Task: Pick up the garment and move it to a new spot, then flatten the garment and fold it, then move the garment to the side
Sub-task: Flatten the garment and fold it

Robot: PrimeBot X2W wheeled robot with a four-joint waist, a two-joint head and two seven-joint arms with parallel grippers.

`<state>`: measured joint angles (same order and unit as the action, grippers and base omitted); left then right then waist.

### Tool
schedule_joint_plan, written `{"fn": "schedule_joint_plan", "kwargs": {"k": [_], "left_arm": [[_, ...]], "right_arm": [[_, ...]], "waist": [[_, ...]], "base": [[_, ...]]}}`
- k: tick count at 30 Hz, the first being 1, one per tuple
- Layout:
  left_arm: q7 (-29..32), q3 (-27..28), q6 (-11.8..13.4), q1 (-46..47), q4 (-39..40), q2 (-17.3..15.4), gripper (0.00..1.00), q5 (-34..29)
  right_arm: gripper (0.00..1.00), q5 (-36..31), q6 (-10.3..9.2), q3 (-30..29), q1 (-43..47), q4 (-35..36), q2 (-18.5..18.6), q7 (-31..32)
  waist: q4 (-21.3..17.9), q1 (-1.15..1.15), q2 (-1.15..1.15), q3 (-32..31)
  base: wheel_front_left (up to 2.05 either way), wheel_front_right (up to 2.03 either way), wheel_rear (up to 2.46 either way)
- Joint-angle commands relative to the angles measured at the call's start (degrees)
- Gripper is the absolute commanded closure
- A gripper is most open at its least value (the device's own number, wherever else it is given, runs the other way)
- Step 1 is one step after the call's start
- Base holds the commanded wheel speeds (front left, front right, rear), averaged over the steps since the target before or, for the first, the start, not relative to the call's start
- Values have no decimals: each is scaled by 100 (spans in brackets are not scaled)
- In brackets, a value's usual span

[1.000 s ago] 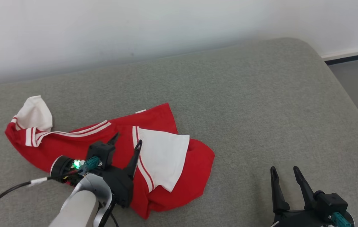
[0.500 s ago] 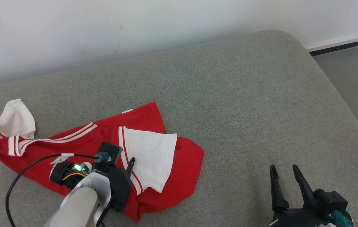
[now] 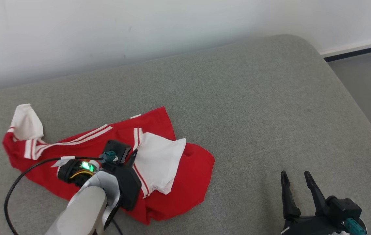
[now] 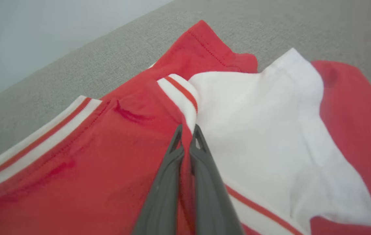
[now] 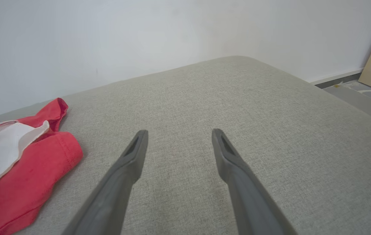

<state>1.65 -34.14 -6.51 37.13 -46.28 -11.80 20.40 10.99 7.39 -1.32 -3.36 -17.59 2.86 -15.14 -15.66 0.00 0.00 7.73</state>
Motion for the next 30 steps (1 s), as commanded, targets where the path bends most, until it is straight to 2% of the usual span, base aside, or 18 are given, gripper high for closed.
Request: {"fn": "schedule_joint_plan", "kwargs": {"k": [1, 6, 11, 17, 23, 27, 30], "left_arm": [[-162, 28, -17, 92, 126, 97, 100, 103], [-537, 127, -45, 95, 525, 196, 100, 298], [-853, 241, 69, -224, 1194, 195, 100, 422], [-1060, 454, 312, -942, 2147, -86, 100, 604], [-1373, 761, 665, -2019, 3176, -379, 100, 828], [-1511, 1000, 832, -2750, 3496, -497, 100, 1011], [-1590, 1191, 926, -3158, 3536, -470, 100, 1175]], "right_arm": [[0, -11, 20, -7, 54, -8, 2, -7], [0, -51, 20, -62, 144, -24, 3, -7], [0, -101, 20, -118, 286, -46, 4, -7], [0, -148, 20, -131, 352, -58, 5, -7], [0, -164, 20, -106, 396, -73, 3, -7], [0, -167, 20, -103, 397, -74, 2, -7], [0, -175, 20, -100, 375, -86, 4, -7]], "waist": [[85, 0, 0, -82], [253, 0, 0, -203], [597, 0, 0, -349], [1034, 0, 0, -484], [1363, 0, 0, -567], [1484, 0, 0, -557], [1522, 0, 0, -537]], "base": [[0, 0, 0], [0, 0, 0], [0, 0, 0], [0, 0, 0], [0, 0, 0], [0, 0, 0], [0, 0, 0]]}}
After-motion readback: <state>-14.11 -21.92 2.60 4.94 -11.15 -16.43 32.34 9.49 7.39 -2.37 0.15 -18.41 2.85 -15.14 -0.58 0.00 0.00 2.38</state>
